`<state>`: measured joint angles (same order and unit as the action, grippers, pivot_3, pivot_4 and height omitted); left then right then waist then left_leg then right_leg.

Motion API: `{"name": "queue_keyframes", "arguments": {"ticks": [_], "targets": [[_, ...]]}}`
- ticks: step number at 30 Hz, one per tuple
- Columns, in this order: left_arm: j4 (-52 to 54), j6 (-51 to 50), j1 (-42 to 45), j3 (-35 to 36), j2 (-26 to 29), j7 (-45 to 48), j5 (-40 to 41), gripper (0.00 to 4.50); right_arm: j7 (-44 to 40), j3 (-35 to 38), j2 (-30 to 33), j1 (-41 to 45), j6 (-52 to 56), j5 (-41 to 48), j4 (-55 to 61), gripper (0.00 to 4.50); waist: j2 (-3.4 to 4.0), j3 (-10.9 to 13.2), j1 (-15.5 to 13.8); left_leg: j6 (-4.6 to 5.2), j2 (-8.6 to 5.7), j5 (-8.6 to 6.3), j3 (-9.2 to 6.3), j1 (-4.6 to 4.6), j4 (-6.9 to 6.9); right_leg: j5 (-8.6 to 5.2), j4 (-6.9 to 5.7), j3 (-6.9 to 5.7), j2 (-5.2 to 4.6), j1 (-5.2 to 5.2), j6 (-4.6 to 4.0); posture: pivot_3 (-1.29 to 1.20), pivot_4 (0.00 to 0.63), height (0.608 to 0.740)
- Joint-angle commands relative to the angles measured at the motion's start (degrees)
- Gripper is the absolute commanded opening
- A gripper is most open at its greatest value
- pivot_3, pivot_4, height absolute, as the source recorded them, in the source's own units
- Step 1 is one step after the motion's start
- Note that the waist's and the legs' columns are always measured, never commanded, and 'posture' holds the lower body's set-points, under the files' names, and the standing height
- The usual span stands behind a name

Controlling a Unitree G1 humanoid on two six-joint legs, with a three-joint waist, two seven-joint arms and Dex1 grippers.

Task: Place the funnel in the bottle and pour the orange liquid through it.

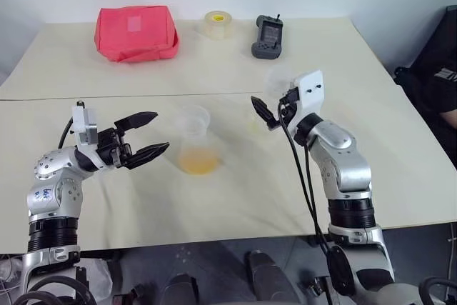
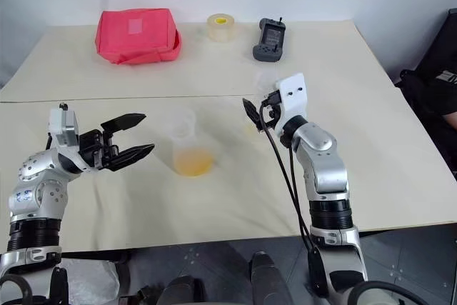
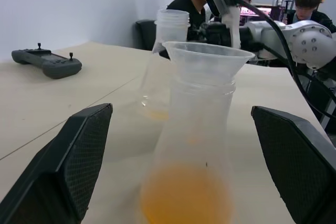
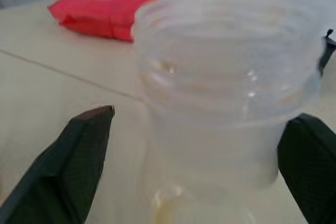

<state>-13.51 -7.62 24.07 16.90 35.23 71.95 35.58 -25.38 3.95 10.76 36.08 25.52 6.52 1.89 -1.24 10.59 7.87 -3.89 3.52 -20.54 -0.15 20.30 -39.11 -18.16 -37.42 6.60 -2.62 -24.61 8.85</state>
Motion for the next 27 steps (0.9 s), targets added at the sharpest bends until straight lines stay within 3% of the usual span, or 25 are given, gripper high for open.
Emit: {"name": "queue_keyframes", "arguments": {"ticks": [1, 12, 18, 22, 27], "targets": [[2.3, -0.1, -0.2, 0.8, 0.6, 0.0, 0.9, 4.5, 0.8, -0.4, 0.9, 0.6, -1.3, 0.8, 5.4, 4.46, 0.0, 0.0, 0.1, 0.0, 0.01, 0.0, 0.0, 0.0, 0.0, 0.0, 0.0, 0.0, 0.01, -0.01, 0.0, 0.0, 0.15, 0.74], [1.7, -1.8, -0.6, 0.9, 1.4, 0.5, 1.0, 4.5, 0.6, 3.3, 7.9, 3.7, 4.5, 4.6, 13.9, 4.46, 0.0, 0.0, -0.2, 0.07, 0.01, -0.04, -0.04, 0.02, 0.07, 0.0, 0.08, -0.04, 0.01, 0.0, -0.01, 0.0, 0.15, 0.74], [3.6, -4.9, -1.4, 2.2, 2.8, -5.2, 0.2, 4.5, -7.2, 6.5, 14.7, 4.6, 12.7, 16.5, 21.3, 4.46, 0.04, 0.0, -0.4, 0.16, 0.02, -0.08, -0.06, 0.02, 0.1, 0.0, 0.12, -0.03, 0.01, 0.0, -0.01, 0.0, 0.15, 0.74], [5.5, -2.0, -2.1, 3.0, 2.5, -9.0, -1.4, 4.5, -13.0, 8.8, 19.3, 0.7, 16.9, 25.9, 26.0, 4.46, 0.03, 0.0, -1.2, 0.22, 0.06, -0.12, -0.11, 0.06, 0.12, 0.0, 0.46, -0.08, 0.02, 0.03, -0.01, 0.0, 0.15, 0.74], [12.4, -6.9, -7.8, 4.0, 4.5, -9.0, 1.5, 4.5, -21.6, 8.8, 25.5, -10.0, 16.7, 32.5, 31.1, 4.46, 0.05, 0.0, -2.4, 0.29, 0.05, -0.16, -0.06, 0.09, 0.2, 0.0, 0.57, -0.08, 0.01, 0.05, 0.0, 0.0, 0.15, 0.74]]}}
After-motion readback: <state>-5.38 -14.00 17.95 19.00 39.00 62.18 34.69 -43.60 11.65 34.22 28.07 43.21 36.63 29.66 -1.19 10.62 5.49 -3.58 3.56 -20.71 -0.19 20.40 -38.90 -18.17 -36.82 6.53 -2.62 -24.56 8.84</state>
